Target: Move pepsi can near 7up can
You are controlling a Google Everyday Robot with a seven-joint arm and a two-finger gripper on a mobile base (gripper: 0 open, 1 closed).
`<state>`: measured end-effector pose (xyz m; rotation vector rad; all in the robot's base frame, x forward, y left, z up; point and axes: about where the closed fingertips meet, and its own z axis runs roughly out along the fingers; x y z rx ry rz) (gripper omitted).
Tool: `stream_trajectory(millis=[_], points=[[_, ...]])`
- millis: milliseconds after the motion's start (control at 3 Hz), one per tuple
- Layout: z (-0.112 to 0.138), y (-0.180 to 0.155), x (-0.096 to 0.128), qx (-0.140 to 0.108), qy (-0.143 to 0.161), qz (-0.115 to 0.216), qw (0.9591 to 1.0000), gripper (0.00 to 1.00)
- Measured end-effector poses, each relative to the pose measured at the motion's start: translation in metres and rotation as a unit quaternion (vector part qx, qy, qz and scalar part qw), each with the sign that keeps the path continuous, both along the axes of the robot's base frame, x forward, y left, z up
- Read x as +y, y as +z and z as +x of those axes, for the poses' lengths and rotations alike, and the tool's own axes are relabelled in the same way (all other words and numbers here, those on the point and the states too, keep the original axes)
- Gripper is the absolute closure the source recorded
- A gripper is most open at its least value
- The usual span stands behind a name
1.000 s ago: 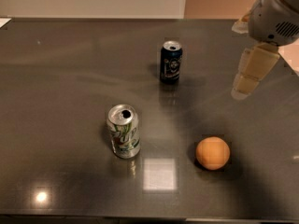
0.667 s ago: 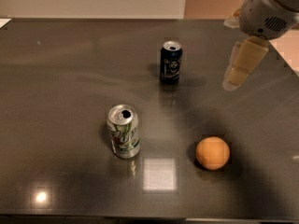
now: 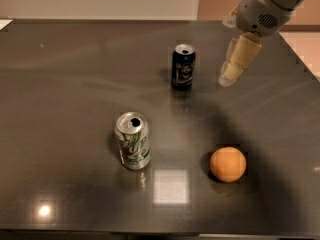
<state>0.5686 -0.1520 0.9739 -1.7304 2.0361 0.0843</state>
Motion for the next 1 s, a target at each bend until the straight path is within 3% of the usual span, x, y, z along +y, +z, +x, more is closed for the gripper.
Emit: stream_trajectory(millis=[333, 1000], points=[[0.021, -0.005, 0.017, 0.012, -0.005, 0.024, 0.9996, 0.0], [0.061, -0.016, 0.047, 0.026, -0.046, 0.059, 0.9968, 0.0]])
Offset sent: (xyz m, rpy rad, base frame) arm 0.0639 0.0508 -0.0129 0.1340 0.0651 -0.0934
